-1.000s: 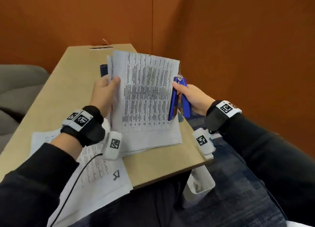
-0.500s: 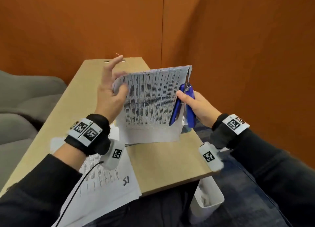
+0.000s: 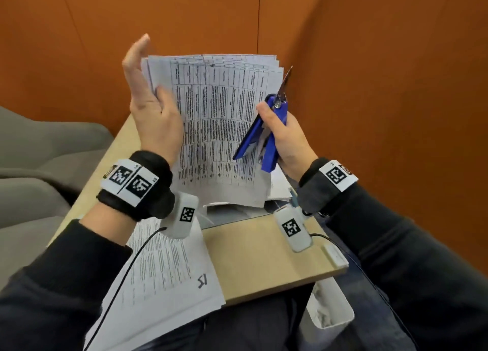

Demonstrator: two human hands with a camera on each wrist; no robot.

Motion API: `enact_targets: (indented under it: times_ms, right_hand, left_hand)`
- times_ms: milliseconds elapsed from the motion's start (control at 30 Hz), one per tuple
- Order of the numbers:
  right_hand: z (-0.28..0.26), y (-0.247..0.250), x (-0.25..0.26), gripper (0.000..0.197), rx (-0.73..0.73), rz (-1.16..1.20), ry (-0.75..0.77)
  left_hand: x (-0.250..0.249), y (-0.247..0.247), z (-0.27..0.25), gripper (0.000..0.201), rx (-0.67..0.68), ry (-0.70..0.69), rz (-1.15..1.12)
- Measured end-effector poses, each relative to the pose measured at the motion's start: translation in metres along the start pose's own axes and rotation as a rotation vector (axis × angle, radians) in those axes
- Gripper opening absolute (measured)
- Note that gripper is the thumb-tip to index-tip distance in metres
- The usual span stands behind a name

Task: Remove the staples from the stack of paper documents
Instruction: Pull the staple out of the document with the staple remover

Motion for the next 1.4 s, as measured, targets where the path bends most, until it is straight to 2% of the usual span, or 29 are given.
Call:
enact_targets:
  times_ms: [67,200,267,333,400,467,500,567,600,700,767,833,900,1000,1033,1100,1167,1200,1267,1300,1400]
  right_hand:
    - [0.006,-0.019,0.002,0.025,0.025,0.016,0.007]
    - [0.008,-0.058,-0.014,0.03,0.092,0.024,-0.025]
    - [0.002,-0.074,-0.037,0.032,0.138,0.028,-0.077]
    - [-0.005,-0.085,-0.06,0.023,0.178,0.017,-0.13]
    - [-0.009,-0.094,-0.075,0.023,0.188,-0.015,-0.161]
    - [-0.007,-0.099,-0.075,0.029,0.159,-0.048,-0.15]
    - [-0.005,-0.101,-0.069,0.033,0.135,-0.055,-0.14]
    - [0.002,-0.101,-0.056,0.036,0.082,-0.051,-0.116]
    - [0.006,-0.102,-0.047,0.035,0.07,-0.045,-0.095]
    - [0.019,-0.109,-0.033,0.057,0.066,0.003,-0.06]
    - [0.019,-0.117,-0.04,0.063,0.085,0.012,-0.059]
    - [0.01,-0.126,-0.063,0.066,0.125,-0.01,-0.087]
    - [0.0,-0.133,-0.09,0.079,0.157,-0.06,-0.143]
    - [-0.001,-0.135,-0.107,0.092,0.135,-0.143,-0.171]
    - [0.002,-0.134,-0.102,0.089,0.117,-0.174,-0.149]
    - [0.006,-0.133,-0.076,0.064,0.051,-0.223,-0.055]
    - [0.012,-0.125,-0.034,0.031,-0.103,-0.266,0.135]
    - [0.014,-0.122,-0.008,0.021,-0.196,-0.269,0.252]
    - [0.014,-0.121,0.043,0.015,-0.339,-0.192,0.455]
    - [0.018,-0.124,0.064,0.014,-0.366,-0.119,0.502]
    - [0.044,-0.15,0.098,0.016,-0.29,0.003,0.455]
  left_hand:
    - [0.0,0.018,0.007,0.057,0.024,-0.081,0.081]
    - [0.01,0.056,0.008,0.041,-0.01,-0.061,0.126]
    - [0.027,0.077,-0.005,0.037,-0.03,0.008,0.187]
    - [0.048,0.09,-0.021,0.035,-0.023,0.103,0.25]
    - [0.069,0.098,-0.03,0.033,-0.046,0.208,0.262]
    - [0.079,0.104,-0.026,0.018,-0.096,0.262,0.252]
    - [0.076,0.105,-0.018,0.012,-0.101,0.252,0.263]
    - [0.055,0.105,0.003,0.027,-0.076,0.15,0.307]
    - [0.04,0.104,0.012,0.027,-0.062,0.076,0.302]
    - [0.002,0.109,0.025,0.013,-0.068,-0.091,0.292]
    - [0.01,0.112,0.017,0.012,-0.063,-0.017,0.27]
    - [0.041,0.118,-0.004,0.012,-0.047,0.147,0.273]
    - [0.075,0.126,-0.029,0.009,-0.045,0.293,0.31]
    - [0.098,0.132,-0.043,0.012,-0.08,0.326,0.327]
    - [0.103,0.135,-0.039,0.014,-0.092,0.316,0.341]
    - [0.11,0.138,-0.026,0.023,-0.084,0.315,0.373]
    - [0.116,0.137,-0.012,0.037,-0.021,0.325,0.403]
    - [0.117,0.134,-0.007,0.041,0.015,0.325,0.405]
    - [0.115,0.125,0.001,0.041,0.076,0.307,0.36]
    - [0.113,0.119,0.003,0.037,0.103,0.29,0.332]
    - [0.101,0.101,0.007,0.022,0.178,0.189,0.32]
Point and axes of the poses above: each hand's wrist, its own z-axis towards the middle knuckle, its own y-axis out of the back of the hand, x = y × z, the point moved 9 cm from there along z, towards the middle knuckle, and after that the axes turned 3 degrees about -y, right-handed, at the moved point
